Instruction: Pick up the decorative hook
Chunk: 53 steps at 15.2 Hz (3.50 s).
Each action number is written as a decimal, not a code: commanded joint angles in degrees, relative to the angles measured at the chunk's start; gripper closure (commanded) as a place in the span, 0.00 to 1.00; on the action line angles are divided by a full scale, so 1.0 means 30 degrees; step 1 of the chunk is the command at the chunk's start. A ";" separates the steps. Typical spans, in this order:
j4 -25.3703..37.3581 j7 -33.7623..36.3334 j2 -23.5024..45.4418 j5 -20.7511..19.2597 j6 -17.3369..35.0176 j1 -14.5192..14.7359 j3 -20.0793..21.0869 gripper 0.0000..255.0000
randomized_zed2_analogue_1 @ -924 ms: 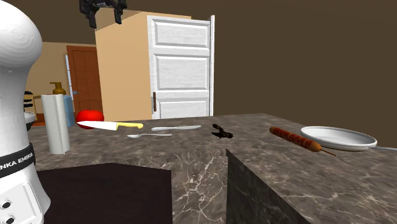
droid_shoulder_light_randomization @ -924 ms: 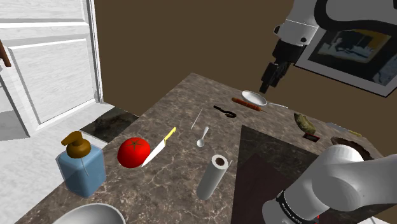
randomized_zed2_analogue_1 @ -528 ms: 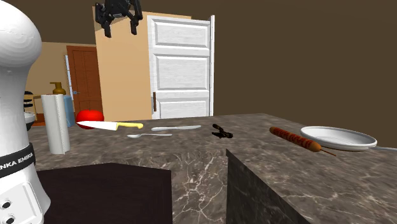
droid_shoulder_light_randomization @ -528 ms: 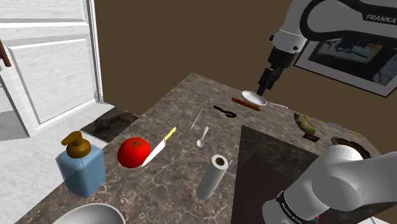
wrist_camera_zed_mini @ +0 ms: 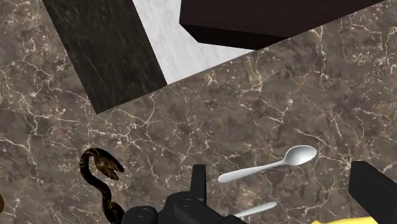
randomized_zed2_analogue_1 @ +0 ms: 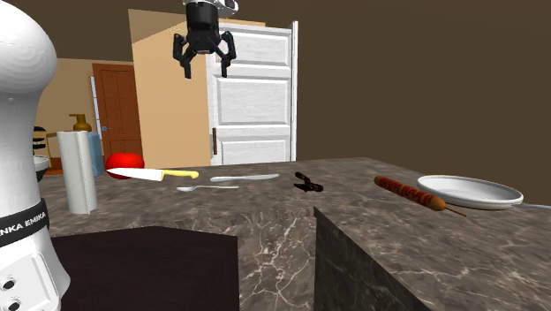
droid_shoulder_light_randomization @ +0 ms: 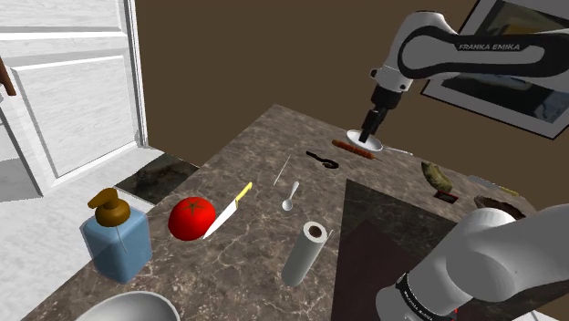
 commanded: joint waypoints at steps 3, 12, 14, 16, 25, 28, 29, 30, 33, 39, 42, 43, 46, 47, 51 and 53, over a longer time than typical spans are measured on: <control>0.0805 -0.2281 0.2557 0.0085 0.1702 -0.0005 -0.1496 0.00; 0.3914 -0.7815 0.9224 0.2349 0.4576 -0.0082 -0.3947 0.00; 0.4916 -0.9123 1.0870 0.3198 0.4933 -0.0287 -0.4189 0.00; 0.6035 -1.0393 1.2539 0.4085 0.5163 -0.0612 -0.4275 0.00; 1.2615 -1.4758 2.0018 0.7246 0.4760 -0.3124 -0.3263 0.00; 1.5494 -1.5637 2.2564 0.7818 0.4148 -0.4090 -0.2724 0.00; 1.6562 -1.5873 2.3445 0.7963 0.3883 -0.4409 -0.2548 0.00; 1.7698 -1.6079 2.4348 0.8083 0.3583 -0.4733 -0.2369 0.00; 2.1429 -1.6507 2.7120 0.8312 0.2480 -0.5675 -0.1871 0.00; 2.1465 -1.6587 2.8034 0.8495 0.3355 -0.5778 -0.1690 0.00; 2.1521 -1.6605 2.8299 0.8543 0.3565 -0.5811 -0.1641 0.00; 2.1529 -1.6606 2.8292 0.8541 0.3550 -0.5813 -0.1642 1.00; 2.1531 -1.6607 2.8298 0.8542 0.3555 -0.5814 -0.1641 1.00; 2.1529 -1.6606 2.8297 0.8542 0.3556 -0.5813 -0.1641 1.00; 2.1531 -1.6607 2.8298 0.8542 0.3555 -0.5814 -0.1642 1.00; 2.1489 -1.6593 2.8133 0.8513 0.3430 -0.5790 -0.1672 1.00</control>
